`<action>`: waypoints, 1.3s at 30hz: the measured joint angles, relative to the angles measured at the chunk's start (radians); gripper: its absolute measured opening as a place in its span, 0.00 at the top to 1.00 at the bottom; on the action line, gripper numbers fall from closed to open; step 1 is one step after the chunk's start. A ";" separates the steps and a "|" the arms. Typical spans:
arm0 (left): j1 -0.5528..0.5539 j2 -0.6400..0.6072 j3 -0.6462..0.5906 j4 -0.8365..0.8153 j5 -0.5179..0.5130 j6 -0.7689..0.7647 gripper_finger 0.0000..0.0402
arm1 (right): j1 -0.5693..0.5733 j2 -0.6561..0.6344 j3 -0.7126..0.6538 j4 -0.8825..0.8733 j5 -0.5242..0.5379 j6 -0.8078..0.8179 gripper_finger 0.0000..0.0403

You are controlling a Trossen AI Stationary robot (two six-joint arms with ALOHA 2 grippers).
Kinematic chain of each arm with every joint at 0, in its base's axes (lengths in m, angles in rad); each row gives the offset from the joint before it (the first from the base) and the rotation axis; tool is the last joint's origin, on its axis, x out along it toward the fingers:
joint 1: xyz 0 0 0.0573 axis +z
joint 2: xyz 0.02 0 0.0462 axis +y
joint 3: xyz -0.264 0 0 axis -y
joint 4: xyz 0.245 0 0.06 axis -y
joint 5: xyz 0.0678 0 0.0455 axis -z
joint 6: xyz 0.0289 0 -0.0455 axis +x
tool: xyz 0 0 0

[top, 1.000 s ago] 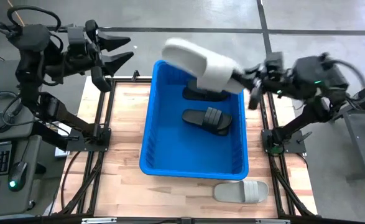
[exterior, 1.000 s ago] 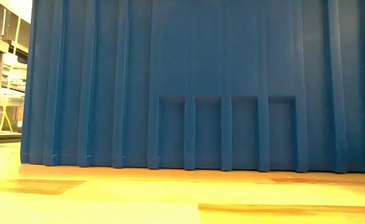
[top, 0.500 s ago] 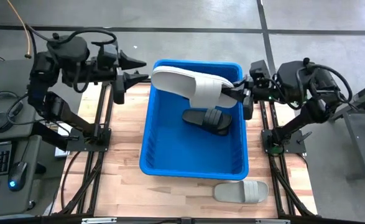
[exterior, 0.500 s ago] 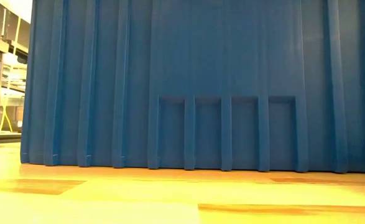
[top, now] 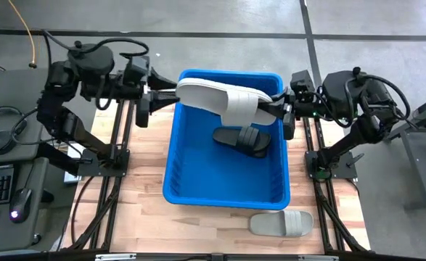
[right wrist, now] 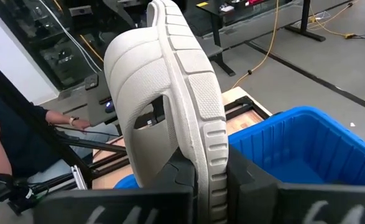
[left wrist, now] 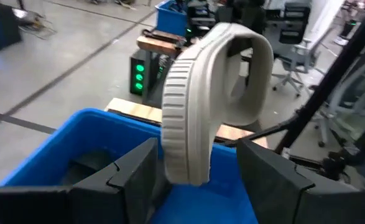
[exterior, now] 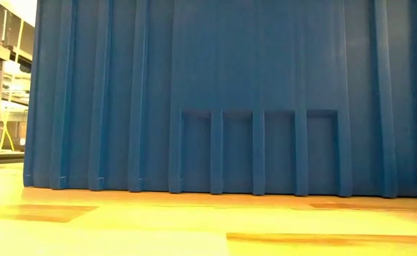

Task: Pick and place slides into bin
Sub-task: Put the gray slipper into the blue bin

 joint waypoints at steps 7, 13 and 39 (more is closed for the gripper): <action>0.000 0.041 0.000 0.028 0.083 0.010 0.48 | 0.000 0.006 0.000 0.001 -0.043 -0.011 0.99; 0.000 0.041 0.000 0.030 0.060 0.030 0.56 | 0.000 0.004 0.000 0.001 -0.036 -0.019 0.99; 0.000 0.042 0.000 -0.033 -0.037 -0.122 0.91 | 0.000 -0.168 0.001 -0.021 0.083 -0.098 0.39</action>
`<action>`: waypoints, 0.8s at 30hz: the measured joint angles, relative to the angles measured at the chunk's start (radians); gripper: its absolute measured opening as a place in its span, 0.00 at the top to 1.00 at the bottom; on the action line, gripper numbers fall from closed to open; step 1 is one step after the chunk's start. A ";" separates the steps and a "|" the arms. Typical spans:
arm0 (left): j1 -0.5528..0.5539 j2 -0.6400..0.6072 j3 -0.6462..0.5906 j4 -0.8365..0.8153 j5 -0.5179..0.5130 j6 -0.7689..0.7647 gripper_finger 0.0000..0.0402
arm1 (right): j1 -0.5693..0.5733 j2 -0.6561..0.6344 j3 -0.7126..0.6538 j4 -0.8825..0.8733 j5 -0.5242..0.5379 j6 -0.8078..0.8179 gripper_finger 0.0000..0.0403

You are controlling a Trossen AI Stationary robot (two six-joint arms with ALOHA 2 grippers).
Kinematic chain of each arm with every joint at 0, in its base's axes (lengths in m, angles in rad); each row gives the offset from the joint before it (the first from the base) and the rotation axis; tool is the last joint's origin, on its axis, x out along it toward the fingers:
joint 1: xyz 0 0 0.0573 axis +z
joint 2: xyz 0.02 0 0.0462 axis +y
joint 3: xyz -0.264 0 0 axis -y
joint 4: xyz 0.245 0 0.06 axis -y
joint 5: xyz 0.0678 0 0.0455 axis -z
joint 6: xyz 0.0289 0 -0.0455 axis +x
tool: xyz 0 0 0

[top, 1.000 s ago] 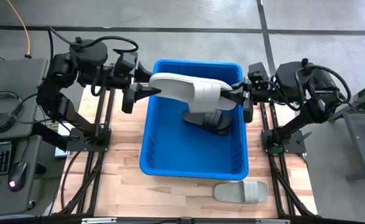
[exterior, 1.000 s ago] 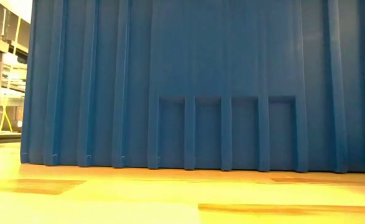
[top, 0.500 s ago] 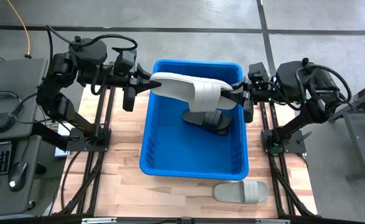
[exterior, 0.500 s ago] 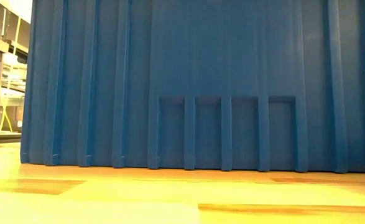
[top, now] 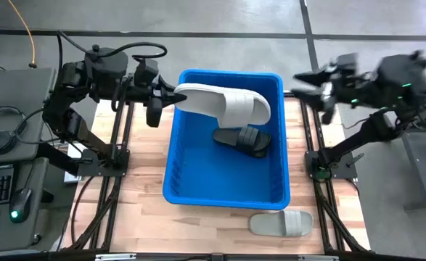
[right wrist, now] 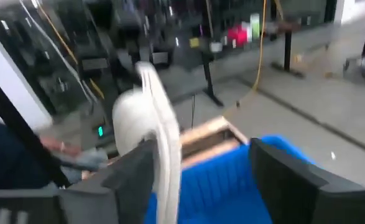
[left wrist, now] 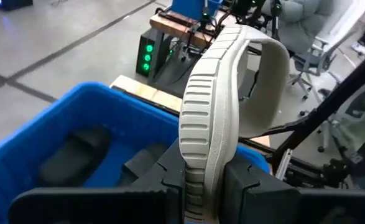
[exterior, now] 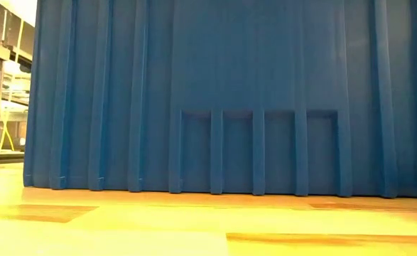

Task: Pick and place slides into bin
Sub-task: Put the gray slipper into the blue bin

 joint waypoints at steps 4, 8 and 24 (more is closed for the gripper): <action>0.000 0.031 0.000 -0.013 -0.008 -0.131 0.91 | 0.000 -0.054 0.000 0.132 0.010 -0.100 0.36; 0.000 0.080 0.000 -0.024 0.018 -0.273 0.91 | 0.000 -0.084 0.000 0.196 -0.018 -0.156 0.39; -0.001 0.294 0.000 -0.219 0.143 -0.628 0.91 | 0.000 -0.075 0.000 0.081 -0.179 -0.201 0.47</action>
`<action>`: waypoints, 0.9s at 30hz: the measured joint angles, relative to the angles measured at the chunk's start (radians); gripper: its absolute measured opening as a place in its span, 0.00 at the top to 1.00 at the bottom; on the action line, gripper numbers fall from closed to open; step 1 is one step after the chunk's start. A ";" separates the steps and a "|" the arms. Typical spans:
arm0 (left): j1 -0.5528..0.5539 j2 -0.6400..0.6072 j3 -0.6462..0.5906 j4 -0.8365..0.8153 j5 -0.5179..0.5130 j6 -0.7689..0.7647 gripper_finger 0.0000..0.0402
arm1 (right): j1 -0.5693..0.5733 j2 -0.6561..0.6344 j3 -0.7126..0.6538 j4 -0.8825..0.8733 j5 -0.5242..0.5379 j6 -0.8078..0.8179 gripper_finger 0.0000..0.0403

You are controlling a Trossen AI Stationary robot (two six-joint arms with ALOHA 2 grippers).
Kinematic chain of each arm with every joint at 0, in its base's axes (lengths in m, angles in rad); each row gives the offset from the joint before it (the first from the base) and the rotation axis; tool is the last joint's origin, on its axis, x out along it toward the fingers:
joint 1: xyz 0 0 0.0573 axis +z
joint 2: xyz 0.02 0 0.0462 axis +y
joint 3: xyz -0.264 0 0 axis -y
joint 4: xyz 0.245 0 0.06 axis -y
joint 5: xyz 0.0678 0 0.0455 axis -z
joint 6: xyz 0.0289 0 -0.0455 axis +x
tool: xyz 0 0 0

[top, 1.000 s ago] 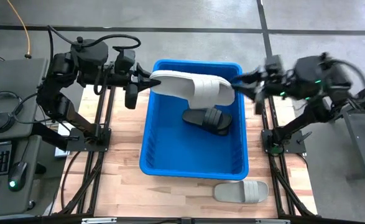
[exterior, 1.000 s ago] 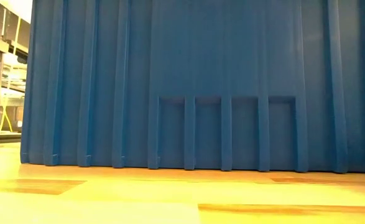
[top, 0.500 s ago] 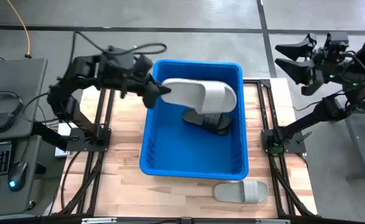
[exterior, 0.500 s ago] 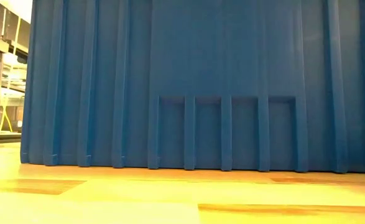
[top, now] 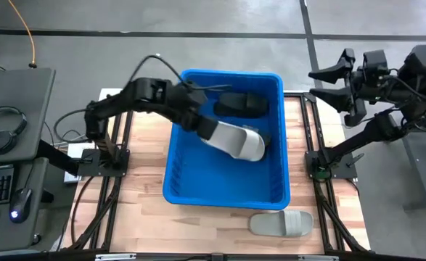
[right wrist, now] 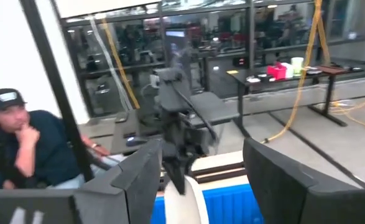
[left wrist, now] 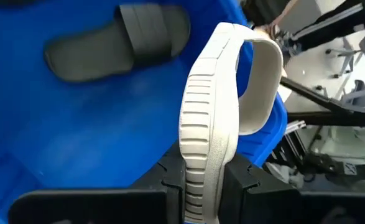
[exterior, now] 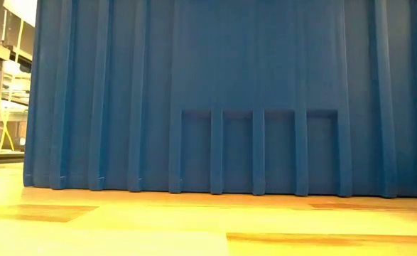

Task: Pick and place slides into bin
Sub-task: Put the gray slipper into the blue bin

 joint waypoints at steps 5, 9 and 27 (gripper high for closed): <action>0.001 0.050 0.000 0.001 0.086 -0.062 0.91 | 0.000 -0.003 0.000 0.000 -0.040 0.001 0.47; -0.002 0.090 0.000 0.002 0.153 -0.106 0.91 | 0.000 -0.010 0.000 0.000 -0.064 0.010 0.46; -0.005 0.252 0.001 0.097 0.269 -0.119 0.91 | 0.000 -0.015 0.000 0.000 -0.101 0.010 0.46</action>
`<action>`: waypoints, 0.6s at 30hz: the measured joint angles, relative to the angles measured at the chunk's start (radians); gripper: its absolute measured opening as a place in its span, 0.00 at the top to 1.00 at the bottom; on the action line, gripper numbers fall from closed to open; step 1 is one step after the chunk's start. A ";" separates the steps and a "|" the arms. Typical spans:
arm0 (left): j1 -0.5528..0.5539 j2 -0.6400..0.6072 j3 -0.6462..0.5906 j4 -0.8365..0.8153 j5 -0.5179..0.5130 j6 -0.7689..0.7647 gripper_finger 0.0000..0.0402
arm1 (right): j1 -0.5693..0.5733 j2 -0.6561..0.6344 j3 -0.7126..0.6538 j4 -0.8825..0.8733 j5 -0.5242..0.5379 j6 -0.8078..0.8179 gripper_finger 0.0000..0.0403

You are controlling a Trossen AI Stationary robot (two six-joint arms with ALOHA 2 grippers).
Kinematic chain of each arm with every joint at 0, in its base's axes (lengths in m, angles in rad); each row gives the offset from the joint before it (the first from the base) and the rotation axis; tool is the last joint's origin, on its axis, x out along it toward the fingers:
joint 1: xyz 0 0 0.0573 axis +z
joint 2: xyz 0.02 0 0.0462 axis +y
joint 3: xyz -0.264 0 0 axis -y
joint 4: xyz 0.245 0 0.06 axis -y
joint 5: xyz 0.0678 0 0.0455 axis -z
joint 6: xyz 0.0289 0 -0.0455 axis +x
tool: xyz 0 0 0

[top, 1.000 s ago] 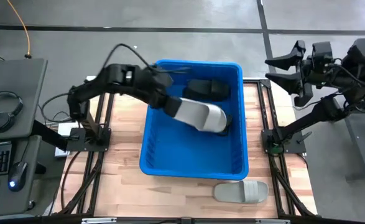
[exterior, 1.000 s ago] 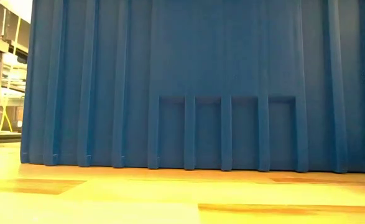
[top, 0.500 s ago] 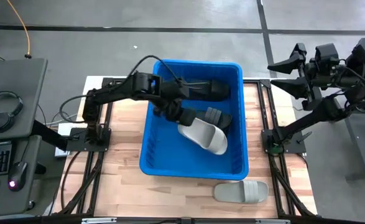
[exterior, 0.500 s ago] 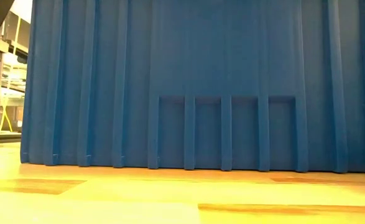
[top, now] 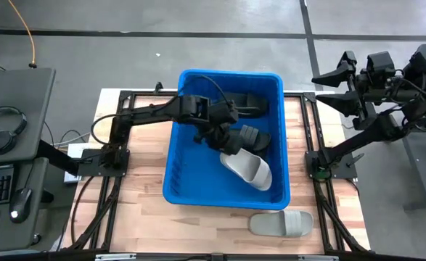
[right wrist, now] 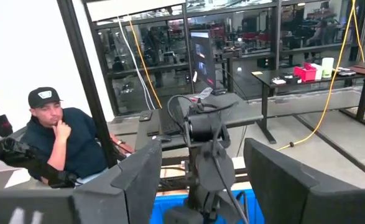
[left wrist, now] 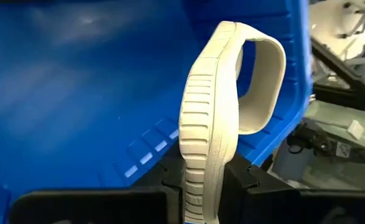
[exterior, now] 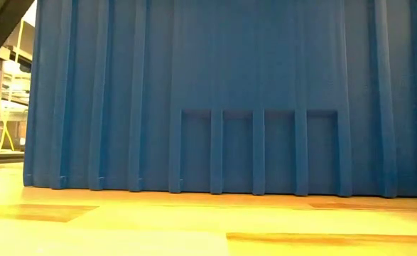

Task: Pick and place slides into bin
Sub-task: Put the gray slipper into the blue bin

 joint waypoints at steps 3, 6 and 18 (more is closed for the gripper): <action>0.000 0.024 0.000 -0.015 0.008 0.002 0.91 | 0.000 0.000 0.000 0.000 0.000 0.001 0.46; 0.000 0.043 0.000 -0.019 0.007 0.011 0.91 | 0.000 0.000 0.000 0.000 0.000 -0.001 0.46; 0.008 0.073 0.000 0.015 -0.011 -0.001 0.91 | 0.000 0.000 0.000 -0.004 -0.004 -0.009 0.46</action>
